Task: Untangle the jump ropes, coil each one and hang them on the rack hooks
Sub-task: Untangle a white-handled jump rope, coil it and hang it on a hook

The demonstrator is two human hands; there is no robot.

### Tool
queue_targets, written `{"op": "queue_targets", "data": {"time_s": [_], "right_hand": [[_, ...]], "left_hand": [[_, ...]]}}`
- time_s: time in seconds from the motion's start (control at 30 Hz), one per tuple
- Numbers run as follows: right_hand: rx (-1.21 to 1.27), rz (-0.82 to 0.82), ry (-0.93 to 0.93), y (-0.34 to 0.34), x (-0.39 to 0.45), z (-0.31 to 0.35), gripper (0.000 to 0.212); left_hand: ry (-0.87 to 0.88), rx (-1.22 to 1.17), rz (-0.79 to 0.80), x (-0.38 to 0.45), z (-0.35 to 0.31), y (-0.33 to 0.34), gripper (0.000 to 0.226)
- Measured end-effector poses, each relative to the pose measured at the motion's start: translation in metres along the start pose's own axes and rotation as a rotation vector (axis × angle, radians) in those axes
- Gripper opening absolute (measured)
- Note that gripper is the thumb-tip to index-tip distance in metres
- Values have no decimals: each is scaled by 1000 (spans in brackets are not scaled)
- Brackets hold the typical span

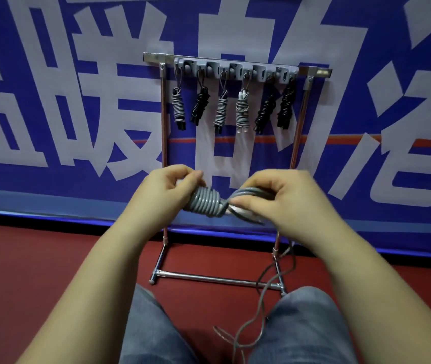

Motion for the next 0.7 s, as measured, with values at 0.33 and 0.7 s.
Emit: {"op": "queue_targets", "data": {"time_s": [0.33, 0.7], "right_hand": [[478, 497, 255, 48, -12, -12, 49], [635, 189, 348, 67, -14, -14, 36]], "left_hand": [[130, -469, 257, -20, -39, 15, 24], [61, -438, -251, -16, -28, -18, 32]]}}
Point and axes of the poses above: each hand's wrist, its own x-axis towards the middle knuckle, its own y-axis out of the palm, z = x × y, the point moved 10 cm from there along x, towards the middle knuckle
